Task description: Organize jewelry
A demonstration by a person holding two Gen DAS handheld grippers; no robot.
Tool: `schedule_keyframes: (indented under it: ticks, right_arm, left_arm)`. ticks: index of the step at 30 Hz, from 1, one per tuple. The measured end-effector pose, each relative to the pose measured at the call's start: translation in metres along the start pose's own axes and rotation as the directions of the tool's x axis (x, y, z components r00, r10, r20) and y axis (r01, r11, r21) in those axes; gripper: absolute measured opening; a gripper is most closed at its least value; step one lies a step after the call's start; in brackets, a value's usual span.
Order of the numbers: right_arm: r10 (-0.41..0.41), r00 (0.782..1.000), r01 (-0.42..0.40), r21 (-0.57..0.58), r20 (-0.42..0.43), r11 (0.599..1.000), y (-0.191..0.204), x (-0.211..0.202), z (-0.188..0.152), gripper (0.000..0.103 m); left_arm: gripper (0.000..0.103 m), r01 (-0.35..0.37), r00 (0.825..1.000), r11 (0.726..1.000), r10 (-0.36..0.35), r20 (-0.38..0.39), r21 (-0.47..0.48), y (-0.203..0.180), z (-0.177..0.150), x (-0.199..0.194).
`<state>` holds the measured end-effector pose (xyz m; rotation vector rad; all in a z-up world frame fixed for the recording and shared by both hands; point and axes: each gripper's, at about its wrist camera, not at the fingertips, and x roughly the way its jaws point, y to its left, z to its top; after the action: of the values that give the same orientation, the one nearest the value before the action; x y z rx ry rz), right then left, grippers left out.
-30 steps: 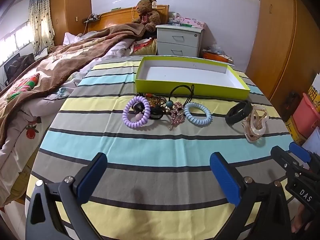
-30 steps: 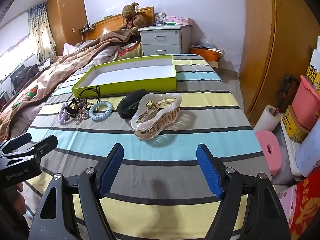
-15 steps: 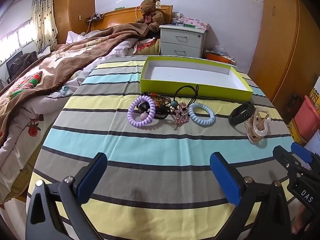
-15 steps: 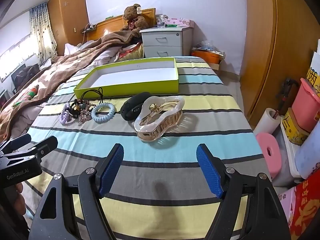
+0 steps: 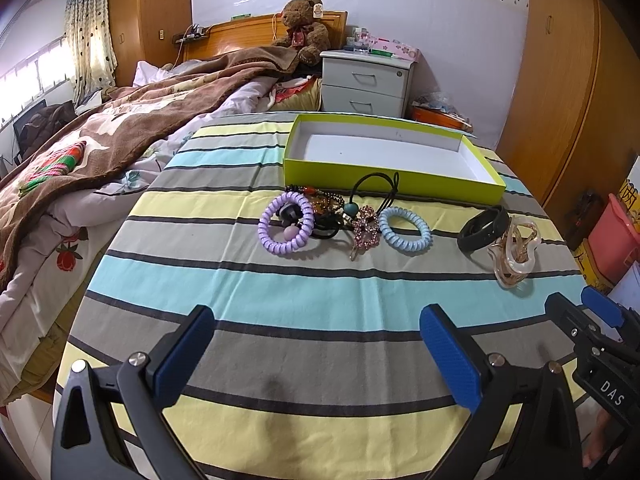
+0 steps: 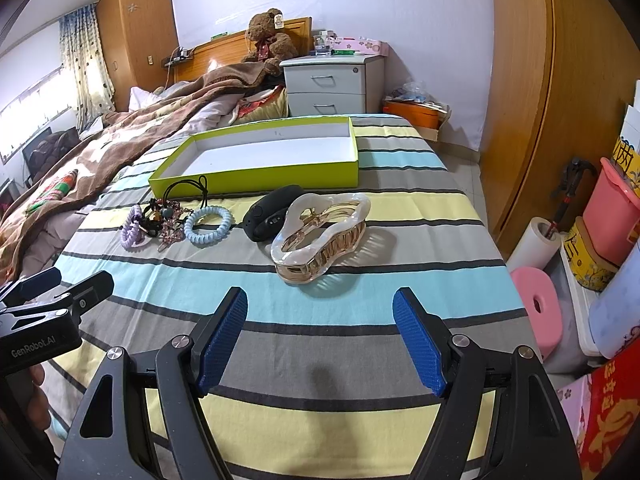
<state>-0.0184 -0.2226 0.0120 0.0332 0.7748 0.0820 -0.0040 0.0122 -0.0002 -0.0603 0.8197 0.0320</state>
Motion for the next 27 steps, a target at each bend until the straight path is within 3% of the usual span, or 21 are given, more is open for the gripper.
schedule_keyframes:
  ticks: [27]
  right_arm:
    - [-0.002,1.0,0.002,0.007,0.001,1.0,-0.0014,-0.0004,0.0009,0.075]
  left_arm:
    - [0.103,-0.003,1.0,1.0,0.003,-0.011,0.002,-0.0026,0.0023,-0.0015]
